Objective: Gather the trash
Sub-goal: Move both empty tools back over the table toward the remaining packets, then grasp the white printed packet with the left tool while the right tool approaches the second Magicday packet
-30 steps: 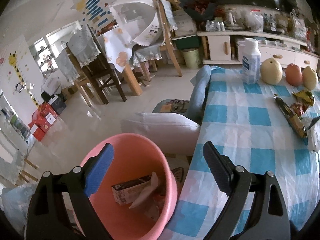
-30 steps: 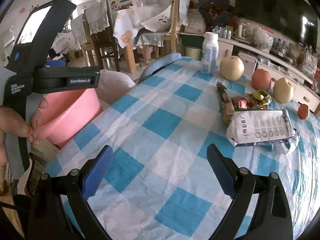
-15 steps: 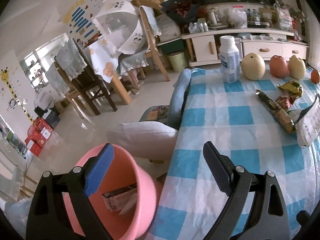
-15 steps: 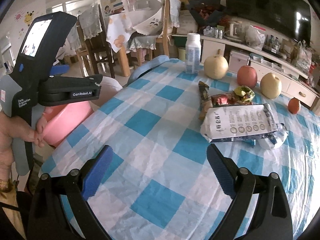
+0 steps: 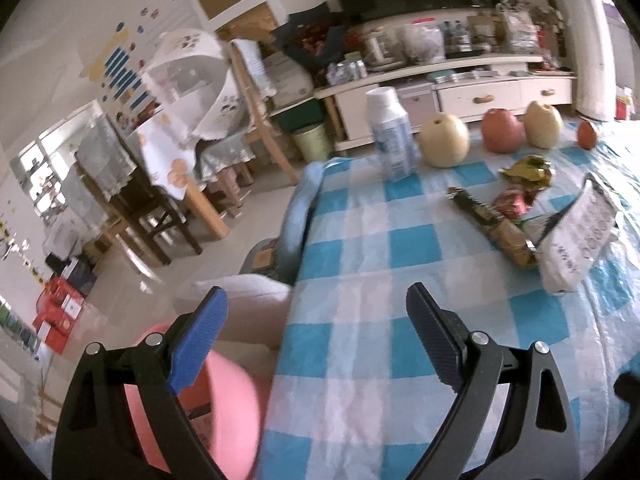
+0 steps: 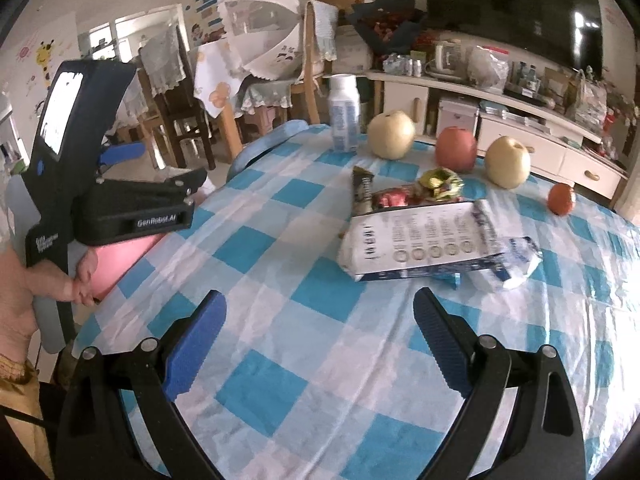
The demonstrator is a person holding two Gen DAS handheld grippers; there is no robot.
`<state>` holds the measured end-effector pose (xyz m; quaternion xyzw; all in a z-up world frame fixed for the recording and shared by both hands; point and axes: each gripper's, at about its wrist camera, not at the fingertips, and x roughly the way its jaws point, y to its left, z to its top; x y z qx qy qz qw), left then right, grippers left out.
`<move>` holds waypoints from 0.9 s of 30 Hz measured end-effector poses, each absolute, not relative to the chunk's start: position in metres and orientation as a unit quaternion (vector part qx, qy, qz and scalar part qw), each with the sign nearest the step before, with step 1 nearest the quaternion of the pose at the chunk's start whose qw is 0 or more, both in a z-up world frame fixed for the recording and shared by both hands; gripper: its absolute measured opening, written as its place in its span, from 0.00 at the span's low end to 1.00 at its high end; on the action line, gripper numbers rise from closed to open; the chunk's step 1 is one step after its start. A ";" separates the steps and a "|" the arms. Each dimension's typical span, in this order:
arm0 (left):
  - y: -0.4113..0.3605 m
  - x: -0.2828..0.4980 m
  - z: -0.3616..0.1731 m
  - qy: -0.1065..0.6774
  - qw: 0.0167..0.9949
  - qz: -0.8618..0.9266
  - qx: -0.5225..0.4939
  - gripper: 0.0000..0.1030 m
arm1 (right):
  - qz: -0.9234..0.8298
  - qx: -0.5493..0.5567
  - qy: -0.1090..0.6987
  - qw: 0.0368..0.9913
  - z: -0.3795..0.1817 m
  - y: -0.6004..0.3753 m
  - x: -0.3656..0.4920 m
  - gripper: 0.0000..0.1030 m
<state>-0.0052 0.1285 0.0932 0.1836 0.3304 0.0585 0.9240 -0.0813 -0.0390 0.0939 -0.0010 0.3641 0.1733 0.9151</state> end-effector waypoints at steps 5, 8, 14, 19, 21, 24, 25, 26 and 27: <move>0.108 -0.005 0.091 0.328 0.926 0.017 0.185 0.89 | 0.166 0.011 0.364 0.917 0.102 -0.063 -0.080 0.91; 0.094 -0.005 0.088 0.327 0.926 -0.007 0.189 0.89 | 0.161 0.017 0.360 0.919 0.109 -0.080 -0.080 0.91; 0.065 -0.007 0.085 0.326 0.924 -0.070 0.187 0.89 | 0.143 0.041 0.363 0.920 0.115 -0.120 -0.074 0.91; 0.033 -0.008 0.073 0.326 0.913 -0.111 0.219 0.89 | 0.117 0.056 0.376 0.918 0.108 -0.152 -0.064 0.91; 0.023 -0.009 0.070 0.324 0.909 -0.126 0.232 0.89 | 0.110 0.059 0.383 0.915 0.102 -0.161 -0.059 0.91; 0.003 -0.010 0.063 0.319 0.900 -0.153 0.256 0.89 | 0.097 0.058 0.404 0.908 0.087 -0.175 -0.047 0.91; -0.005 -0.009 0.059 0.318 0.895 -0.164 0.266 0.89 | 0.095 0.058 0.410 0.905 0.083 -0.178 -0.043 0.91; -0.009 -0.009 0.056 0.318 0.893 -0.168 0.271 0.89 | 0.095 0.059 0.417 0.902 0.078 -0.181 -0.040 0.91; -0.014 -0.008 0.053 0.317 0.890 -0.174 0.277 0.89 | 0.094 0.061 0.421 0.900 0.075 -0.183 -0.037 0.91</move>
